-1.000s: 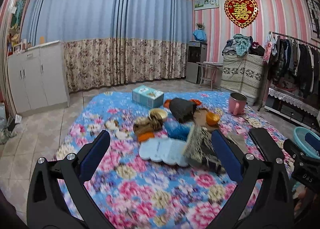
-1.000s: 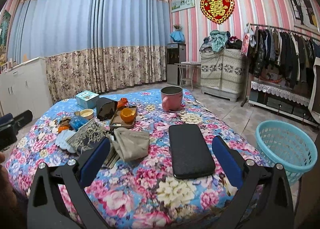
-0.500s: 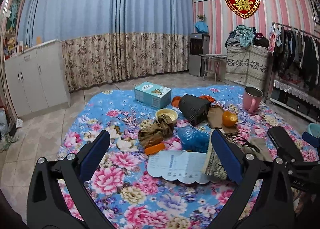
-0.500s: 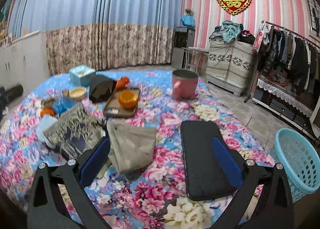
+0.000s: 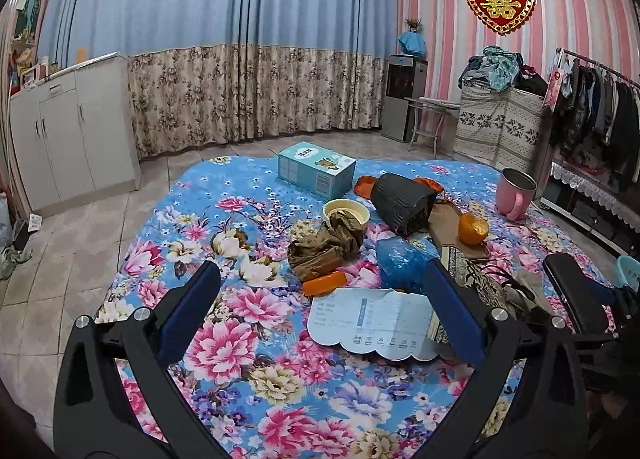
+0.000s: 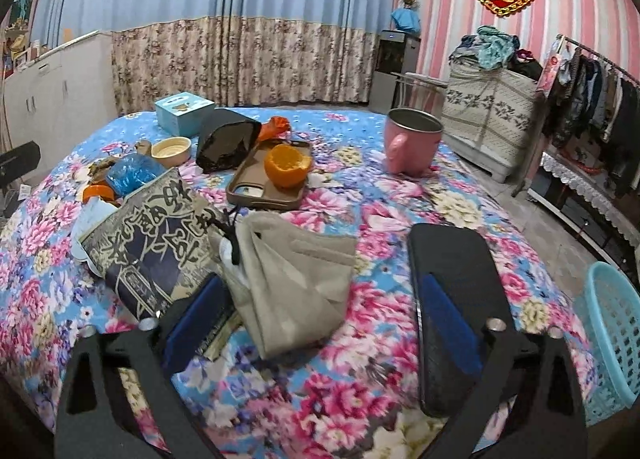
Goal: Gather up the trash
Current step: 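Reach the right tool to the beige cloth and close on it, then grasp the black patterned snack bag with the left tool and lift it while the right tool holds the cloth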
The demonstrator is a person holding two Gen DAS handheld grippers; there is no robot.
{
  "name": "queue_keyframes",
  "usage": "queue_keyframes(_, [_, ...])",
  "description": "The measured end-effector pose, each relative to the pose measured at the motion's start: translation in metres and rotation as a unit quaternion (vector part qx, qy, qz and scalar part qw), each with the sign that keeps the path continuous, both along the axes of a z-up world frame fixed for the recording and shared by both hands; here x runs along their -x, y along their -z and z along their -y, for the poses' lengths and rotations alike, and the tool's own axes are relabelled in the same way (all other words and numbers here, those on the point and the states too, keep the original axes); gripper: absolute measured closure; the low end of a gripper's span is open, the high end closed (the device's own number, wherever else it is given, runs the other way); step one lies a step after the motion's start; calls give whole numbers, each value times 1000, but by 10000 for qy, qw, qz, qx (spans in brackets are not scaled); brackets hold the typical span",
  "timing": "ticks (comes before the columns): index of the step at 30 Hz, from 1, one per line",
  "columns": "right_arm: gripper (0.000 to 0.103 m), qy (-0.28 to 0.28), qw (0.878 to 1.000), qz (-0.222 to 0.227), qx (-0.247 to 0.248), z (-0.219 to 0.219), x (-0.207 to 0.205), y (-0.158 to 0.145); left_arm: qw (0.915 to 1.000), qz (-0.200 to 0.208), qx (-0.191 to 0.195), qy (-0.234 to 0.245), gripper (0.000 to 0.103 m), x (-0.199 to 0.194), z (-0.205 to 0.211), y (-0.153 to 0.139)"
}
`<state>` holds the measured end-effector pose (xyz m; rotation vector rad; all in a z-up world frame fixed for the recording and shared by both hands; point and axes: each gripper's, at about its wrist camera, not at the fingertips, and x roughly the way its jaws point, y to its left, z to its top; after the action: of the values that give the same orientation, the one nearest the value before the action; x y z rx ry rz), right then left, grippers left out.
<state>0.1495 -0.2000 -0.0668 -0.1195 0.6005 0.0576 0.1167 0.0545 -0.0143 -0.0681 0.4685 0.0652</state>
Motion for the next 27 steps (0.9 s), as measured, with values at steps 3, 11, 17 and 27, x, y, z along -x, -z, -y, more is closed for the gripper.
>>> queue_keyframes(3, [44, -173, 9997, -145, -136, 1, -2, 2, 10000, -30, -29, 39, 5, -1, 2, 2])
queue_keyframes(11, [79, -446, 9956, -353, -748, 12, -7, 2, 9990, -249, 73, 365, 5, -8, 21, 8])
queue_keyframes(17, [88, -403, 9968, -95, -682, 19, 0, -8, 9969, -352, -176, 681, 5, -11, 49, 15])
queue_keyframes(27, [90, -38, 9922, 210, -1226, 60, 10, -25, 9927, -696, 46, 981, 5, -26, 65, 26])
